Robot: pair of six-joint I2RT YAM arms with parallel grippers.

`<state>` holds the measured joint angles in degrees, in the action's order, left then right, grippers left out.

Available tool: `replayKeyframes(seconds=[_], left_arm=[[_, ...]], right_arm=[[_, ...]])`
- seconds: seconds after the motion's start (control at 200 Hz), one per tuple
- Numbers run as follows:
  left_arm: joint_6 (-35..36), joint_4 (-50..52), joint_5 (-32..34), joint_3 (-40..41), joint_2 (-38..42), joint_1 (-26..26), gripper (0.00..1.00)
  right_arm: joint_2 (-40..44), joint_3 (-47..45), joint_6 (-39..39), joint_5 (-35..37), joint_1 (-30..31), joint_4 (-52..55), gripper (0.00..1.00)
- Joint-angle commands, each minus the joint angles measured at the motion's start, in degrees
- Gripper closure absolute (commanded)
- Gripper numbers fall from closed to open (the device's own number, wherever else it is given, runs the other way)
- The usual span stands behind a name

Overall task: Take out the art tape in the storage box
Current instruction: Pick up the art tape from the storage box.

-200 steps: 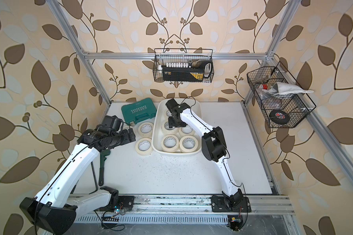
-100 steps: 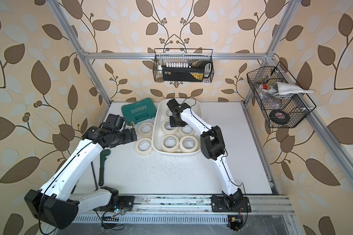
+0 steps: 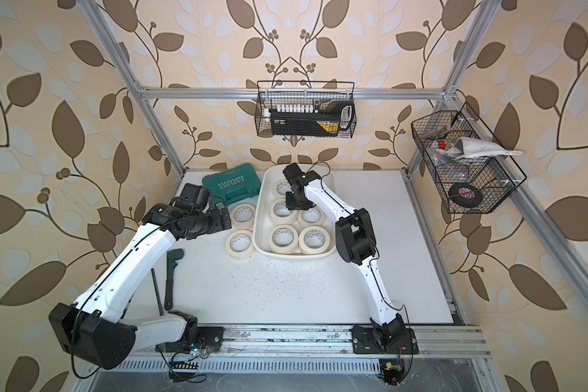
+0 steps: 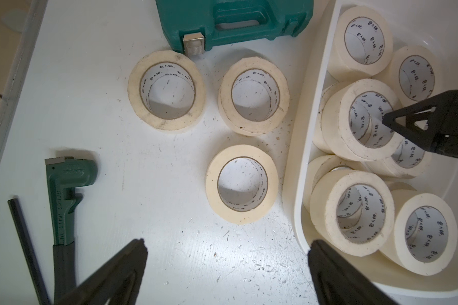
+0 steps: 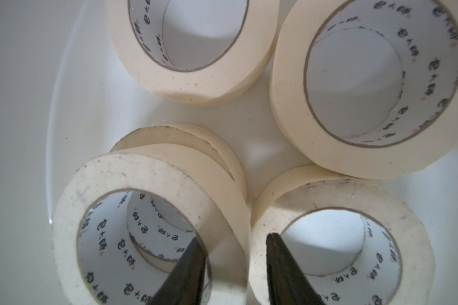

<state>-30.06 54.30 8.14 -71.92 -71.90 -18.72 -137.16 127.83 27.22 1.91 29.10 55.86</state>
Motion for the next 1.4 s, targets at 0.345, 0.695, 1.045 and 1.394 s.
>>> replayKeyframes(seconds=[0.345,0.695,1.045,1.394], left_arm=[[1.2,1.2,-3.7,-6.8,-5.0,0.2,0.01],[3.6,2.6,-5.5,-11.2,-6.9,0.2,0.01],[5.3,6.9,-8.4,-20.5,-12.9,-2.3,0.02],[9.6,5.0,-10.6,-25.8,-17.1,-13.9,0.03]], right_arm=[[3.8,-2.1,-2.0,0.2,-0.7,-0.5,0.92],[15.7,-8.3,-2.5,3.2,-0.6,-0.2,0.98],[29.6,-18.0,-3.5,8.7,1.4,1.8,0.98],[41.5,-31.6,-1.1,10.4,5.2,0.9,0.98]])
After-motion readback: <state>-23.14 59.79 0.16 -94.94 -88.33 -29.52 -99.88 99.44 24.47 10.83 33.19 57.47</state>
